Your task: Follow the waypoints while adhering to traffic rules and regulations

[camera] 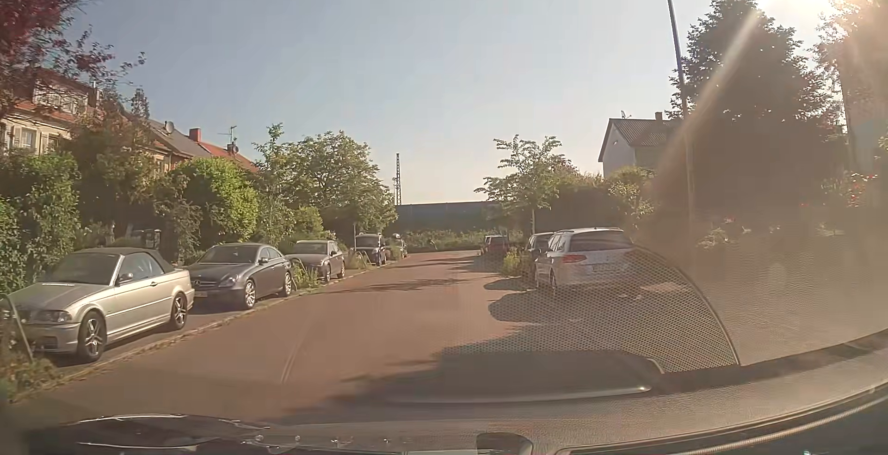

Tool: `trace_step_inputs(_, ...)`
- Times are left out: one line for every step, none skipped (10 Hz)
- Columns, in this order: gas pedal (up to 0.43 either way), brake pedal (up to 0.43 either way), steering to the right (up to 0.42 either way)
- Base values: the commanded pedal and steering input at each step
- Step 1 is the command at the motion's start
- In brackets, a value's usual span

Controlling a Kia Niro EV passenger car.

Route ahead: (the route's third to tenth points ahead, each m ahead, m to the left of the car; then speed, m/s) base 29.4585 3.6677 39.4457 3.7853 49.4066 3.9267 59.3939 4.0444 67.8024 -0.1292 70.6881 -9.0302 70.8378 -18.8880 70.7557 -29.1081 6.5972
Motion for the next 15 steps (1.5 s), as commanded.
trace_step_inputs(0.059,0.0,-0.003)
trace_step_inputs(0.067,0.0,-0.003)
trace_step_inputs(0.067,0.0,-0.004)
trace_step_inputs(0.067,0.0,-0.005)
trace_step_inputs(0.067,0.0,-0.005)
trace_step_inputs(0.067,0.0,-0.002)
trace_step_inputs(0.067,0.0,-0.001)
trace_step_inputs(0.079,0.0,-0.004)
trace_step_inputs(0.079,0.0,-0.006)
trace_step_inputs(0.079,0.0,-0.005)
trace_step_inputs(0.079,0.0,-0.002)
trace_step_inputs(0.079,0.0,0.0)
trace_step_inputs(0.079,0.0,0.0)
trace_step_inputs(0.079,0.0,-0.001)
trace_step_inputs(0.079,0.0,-0.001)
